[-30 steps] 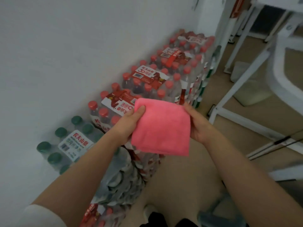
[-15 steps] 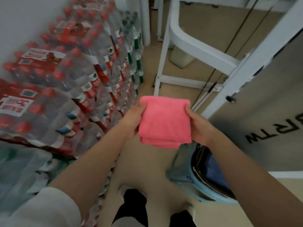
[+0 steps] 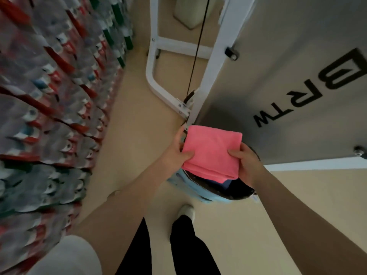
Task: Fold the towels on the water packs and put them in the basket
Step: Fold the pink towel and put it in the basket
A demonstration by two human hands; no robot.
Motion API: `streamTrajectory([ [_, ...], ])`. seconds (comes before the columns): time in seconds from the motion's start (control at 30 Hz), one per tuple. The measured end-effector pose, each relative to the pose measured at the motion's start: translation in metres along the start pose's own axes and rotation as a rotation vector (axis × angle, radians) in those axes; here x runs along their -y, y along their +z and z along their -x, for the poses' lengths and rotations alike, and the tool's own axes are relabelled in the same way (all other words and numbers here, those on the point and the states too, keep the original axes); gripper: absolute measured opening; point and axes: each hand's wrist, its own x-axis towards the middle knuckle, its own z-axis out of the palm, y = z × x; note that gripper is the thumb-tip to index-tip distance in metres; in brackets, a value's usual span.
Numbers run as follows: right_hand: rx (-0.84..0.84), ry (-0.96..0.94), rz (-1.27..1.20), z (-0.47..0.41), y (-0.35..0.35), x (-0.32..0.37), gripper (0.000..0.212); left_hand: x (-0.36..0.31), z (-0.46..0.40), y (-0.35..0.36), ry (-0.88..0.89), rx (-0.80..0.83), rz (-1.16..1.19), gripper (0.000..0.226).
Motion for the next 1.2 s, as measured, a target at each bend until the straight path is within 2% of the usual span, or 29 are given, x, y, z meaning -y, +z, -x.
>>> streamTrajectory([
  [0.2, -0.175, -0.072, 0.25, -0.041, -0.045, -0.058, 0.077, 0.053, -0.054, 0.034, 0.058, 0.07, -0.466, 0.067],
  [0.3, -0.223, -0.157, 0.366, -0.055, -0.054, -0.073, 0.086, 0.073, -0.076, 0.048, 0.125, 0.038, -0.588, 0.061],
  [0.43, -0.328, -0.218, 0.506, -0.072, -0.061, -0.087, 0.08, 0.083, -0.093, 0.061, 0.142, 0.028, -0.722, 0.064],
  [0.53, -0.365, -0.249, 0.594, -0.077, -0.064, -0.09, 0.074, 0.09, -0.096, 0.064, 0.092, 0.045, -0.841, 0.063],
  [0.6, -0.419, -0.269, 0.795, -0.075, -0.065, -0.089, 0.071, 0.091, -0.096, 0.062, 0.116, 0.014, -0.937, 0.056],
  [0.63, -0.431, -0.302, 0.945, -0.072, -0.065, -0.089, 0.07, 0.09, -0.096, 0.062, 0.188, 0.003, -1.037, 0.053],
  [0.7, -0.351, -0.463, 1.209, -0.068, -0.064, -0.095, 0.067, 0.089, -0.101, 0.068, 0.35, 0.047, -1.269, 0.056],
  [0.77, -0.201, -0.612, 1.39, -0.072, -0.063, -0.106, 0.061, 0.092, -0.109, 0.077, 0.42, 0.126, -1.445, 0.064],
  [0.8, -0.163, -0.611, 1.463, -0.075, -0.064, -0.11, 0.066, 0.097, -0.113, 0.081, 0.417, 0.162, -1.519, 0.07],
  [0.9, -0.07, -0.38, 1.605, -0.084, -0.07, -0.119, 0.079, 0.116, -0.119, 0.087, 0.331, 0.228, -1.655, 0.083],
  [1.0, -0.029, -0.274, 1.682, -0.081, -0.073, -0.119, 0.085, 0.127, -0.117, 0.088, 0.228, 0.24, -1.628, 0.087],
  [1.07, -0.009, -0.227, 1.709, -0.076, -0.069, -0.107, 0.084, 0.119, -0.111, 0.086, 0.168, 0.287, -1.555, 0.081],
  [1.13, -0.011, -0.236, 1.69, -0.068, -0.062, -0.085, 0.073, 0.1, -0.097, 0.078, 0.126, 0.307, -1.505, 0.07],
  [1.2, -0.04, -0.314, 1.667, -0.054, -0.053, -0.056, 0.059, 0.079, -0.077, 0.064, 0.115, 0.25, -1.465, 0.063],
])
